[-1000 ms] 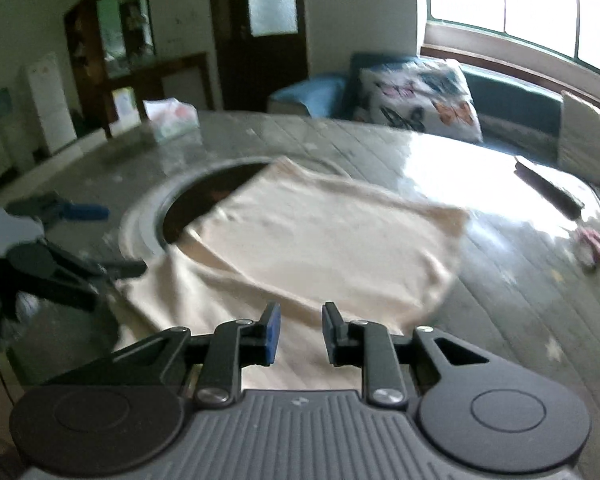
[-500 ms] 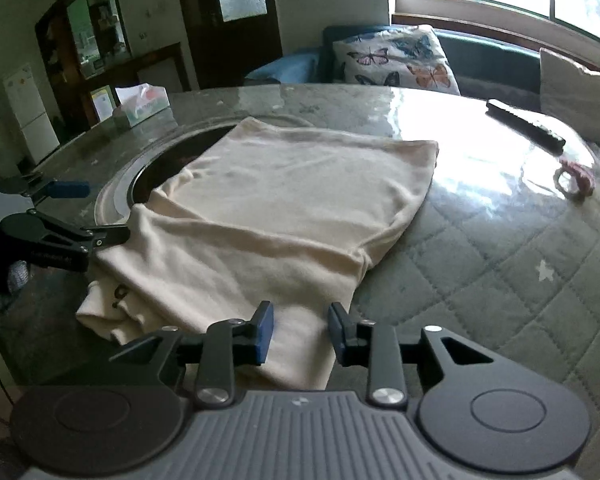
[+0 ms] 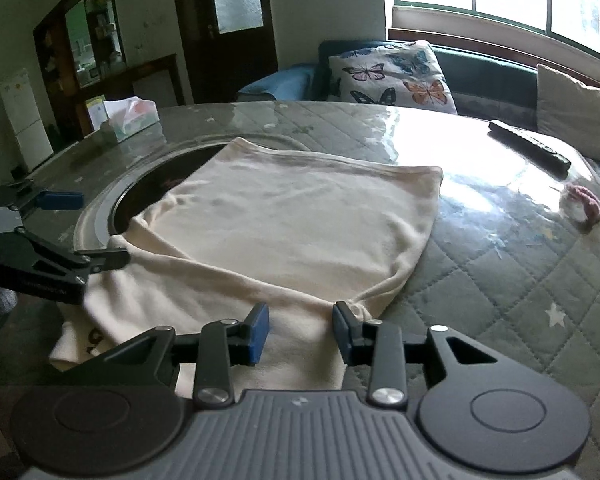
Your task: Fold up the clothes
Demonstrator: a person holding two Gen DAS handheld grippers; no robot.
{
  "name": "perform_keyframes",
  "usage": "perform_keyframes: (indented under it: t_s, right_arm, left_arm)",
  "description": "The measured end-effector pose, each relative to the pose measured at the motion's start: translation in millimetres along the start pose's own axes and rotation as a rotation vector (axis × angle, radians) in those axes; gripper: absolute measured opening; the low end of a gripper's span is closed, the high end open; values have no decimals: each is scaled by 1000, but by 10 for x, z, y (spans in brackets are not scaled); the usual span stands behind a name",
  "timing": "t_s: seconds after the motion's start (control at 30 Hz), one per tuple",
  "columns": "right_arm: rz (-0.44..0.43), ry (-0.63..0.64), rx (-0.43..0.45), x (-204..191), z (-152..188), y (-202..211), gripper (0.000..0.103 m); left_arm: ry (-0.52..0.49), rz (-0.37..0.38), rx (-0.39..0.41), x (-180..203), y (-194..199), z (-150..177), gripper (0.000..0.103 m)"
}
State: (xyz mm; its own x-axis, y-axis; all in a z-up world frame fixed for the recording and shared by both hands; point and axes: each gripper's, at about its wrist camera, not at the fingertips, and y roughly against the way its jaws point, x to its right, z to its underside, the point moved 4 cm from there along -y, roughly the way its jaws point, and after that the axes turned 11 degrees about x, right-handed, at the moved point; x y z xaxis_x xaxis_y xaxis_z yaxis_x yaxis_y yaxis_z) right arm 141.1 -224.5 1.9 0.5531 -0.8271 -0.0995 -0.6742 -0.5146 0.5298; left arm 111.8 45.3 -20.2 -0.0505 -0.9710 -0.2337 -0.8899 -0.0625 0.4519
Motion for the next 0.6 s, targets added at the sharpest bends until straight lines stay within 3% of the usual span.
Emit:
perform_keyframes:
  t_s: [0.27, 0.6]
  right_arm:
    - [1, 35, 16, -83, -51, 6, 35]
    - [-179, 190, 2, -759, -75, -158, 35]
  left_arm:
    - [34, -16, 13, -201, 86, -1, 103]
    - [58, -27, 26, -337, 116, -87, 103]
